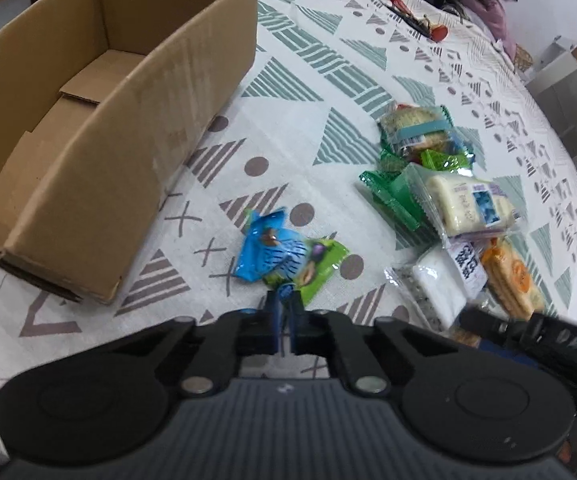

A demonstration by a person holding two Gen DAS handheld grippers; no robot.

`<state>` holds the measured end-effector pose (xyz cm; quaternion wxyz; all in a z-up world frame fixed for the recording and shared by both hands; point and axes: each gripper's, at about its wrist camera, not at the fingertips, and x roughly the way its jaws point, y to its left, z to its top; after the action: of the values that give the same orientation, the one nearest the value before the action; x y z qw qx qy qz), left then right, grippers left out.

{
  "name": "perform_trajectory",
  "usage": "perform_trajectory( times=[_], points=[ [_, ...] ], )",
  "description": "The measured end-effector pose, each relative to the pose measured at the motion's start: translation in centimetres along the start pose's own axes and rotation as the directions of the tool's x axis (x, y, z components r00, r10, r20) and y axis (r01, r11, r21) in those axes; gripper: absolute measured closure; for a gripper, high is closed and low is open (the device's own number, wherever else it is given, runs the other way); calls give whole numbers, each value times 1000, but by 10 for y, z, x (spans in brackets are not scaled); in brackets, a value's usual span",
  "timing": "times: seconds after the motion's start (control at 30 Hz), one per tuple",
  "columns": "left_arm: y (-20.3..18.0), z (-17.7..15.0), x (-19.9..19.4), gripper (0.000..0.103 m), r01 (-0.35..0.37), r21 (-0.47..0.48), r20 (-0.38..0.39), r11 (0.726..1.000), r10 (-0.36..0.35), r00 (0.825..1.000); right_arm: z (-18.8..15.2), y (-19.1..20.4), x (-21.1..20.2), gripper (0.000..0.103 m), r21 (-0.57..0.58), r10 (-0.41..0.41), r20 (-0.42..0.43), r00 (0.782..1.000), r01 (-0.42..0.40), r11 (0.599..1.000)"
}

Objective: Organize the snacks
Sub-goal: 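Grasp the blue candy packet with the left tool while the right tool grasps the sausage stick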

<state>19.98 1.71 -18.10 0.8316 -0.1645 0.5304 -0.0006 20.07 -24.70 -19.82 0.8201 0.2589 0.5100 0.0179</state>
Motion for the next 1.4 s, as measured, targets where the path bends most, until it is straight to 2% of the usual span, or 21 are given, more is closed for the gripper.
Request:
perform_trajectory(
  times=[0.07,0.2,0.33,0.37,0.47,0.53,0.7,0.8,0.9,1.17,1.33,1.37,1.4],
  points=[
    [-2,0,-7,102,9,9,22,1000,-9,1000,-1,-7,-3,85,41,19,5,1000,-19,999],
    [-5,-1,-21,103,26,11,52,1000,-27,998,-2,-8,-15,85,46,37,47,998,-40,998],
    [-2,1,-27,102,5,-11,58,1000,-5,998,-4,-11,-23,85,66,51,55,997,-55,996],
    [0,2,-27,98,3,-27,56,1000,-1,998,-5,-11,-24,85,70,49,59,997,-53,996],
    [5,5,-23,95,27,-65,49,998,-24,999,-7,-13,-27,85,69,45,66,997,-49,996],
    [5,6,-19,89,15,-82,49,996,-11,999,-8,-13,-27,85,71,36,62,997,-40,997],
    [5,9,-10,61,-21,-99,62,995,27,998,-7,-12,-24,85,63,14,59,998,-18,998],
    [5,12,-5,52,-10,-108,66,994,17,998,-6,-10,-21,85,47,6,54,999,-8,999],
    [5,15,1,49,-32,-111,74,993,41,996,-5,-8,-15,85,39,2,36,999,-4,999],
    [8,26,15,49,-54,-171,84,984,69,994,-4,-3,-6,84,15,-7,20,1000,6,1000],
    [3,27,19,50,-78,-147,113,986,95,989,-2,-2,-3,84,2,-5,24,1000,5,1000],
    [2,27,20,58,-84,-141,118,987,101,988,-2,-2,-3,84,2,-4,24,1000,4,1000],
    [2,27,20,72,-83,-138,119,987,99,988,-2,-2,-2,84,3,-3,25,1000,3,1000]
  ],
)
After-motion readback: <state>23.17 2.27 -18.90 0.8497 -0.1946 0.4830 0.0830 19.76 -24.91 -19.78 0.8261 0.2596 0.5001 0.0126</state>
